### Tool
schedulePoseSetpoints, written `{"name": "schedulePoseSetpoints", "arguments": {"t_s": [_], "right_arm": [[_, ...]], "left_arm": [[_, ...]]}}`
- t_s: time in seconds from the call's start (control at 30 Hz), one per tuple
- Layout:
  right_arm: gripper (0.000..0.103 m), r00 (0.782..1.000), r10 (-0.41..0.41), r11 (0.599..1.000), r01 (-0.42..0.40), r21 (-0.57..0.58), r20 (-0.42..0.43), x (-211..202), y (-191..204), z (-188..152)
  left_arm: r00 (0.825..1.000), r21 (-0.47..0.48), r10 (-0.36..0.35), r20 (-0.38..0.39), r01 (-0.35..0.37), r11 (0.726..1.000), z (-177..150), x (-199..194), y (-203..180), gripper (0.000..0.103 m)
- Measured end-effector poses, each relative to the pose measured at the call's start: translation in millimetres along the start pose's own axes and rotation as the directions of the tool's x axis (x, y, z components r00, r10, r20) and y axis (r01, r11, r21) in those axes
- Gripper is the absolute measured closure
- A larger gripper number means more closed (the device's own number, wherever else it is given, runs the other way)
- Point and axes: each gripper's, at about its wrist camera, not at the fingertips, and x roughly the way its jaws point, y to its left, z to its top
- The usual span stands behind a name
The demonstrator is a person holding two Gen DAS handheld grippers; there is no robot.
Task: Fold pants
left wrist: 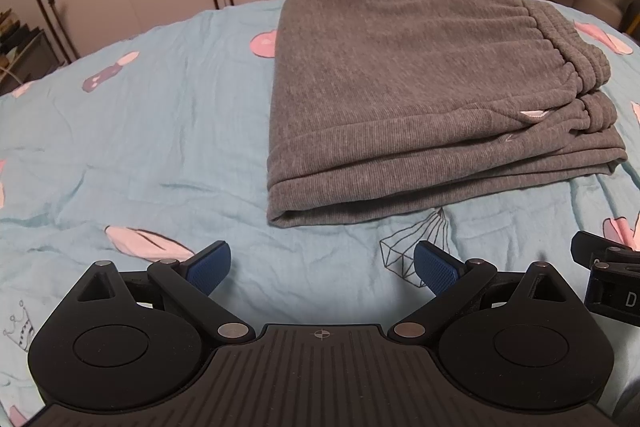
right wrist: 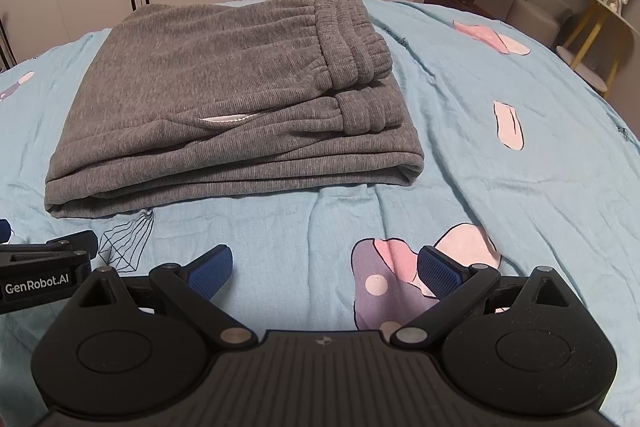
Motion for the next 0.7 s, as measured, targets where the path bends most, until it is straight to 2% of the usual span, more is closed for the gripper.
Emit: {"name": "schedulePoseSetpoints", "arguments": {"t_s": [0.7], "right_arm": [[0.004,1.000,-0.004,1.000,0.004,-0.005,-0.002,1.5,2.4,0.0]], "left_arm": [[1.000,0.010,-0.006,0.005,0.006,1.000,0.9,-0.3,-0.3,0.002]]}}
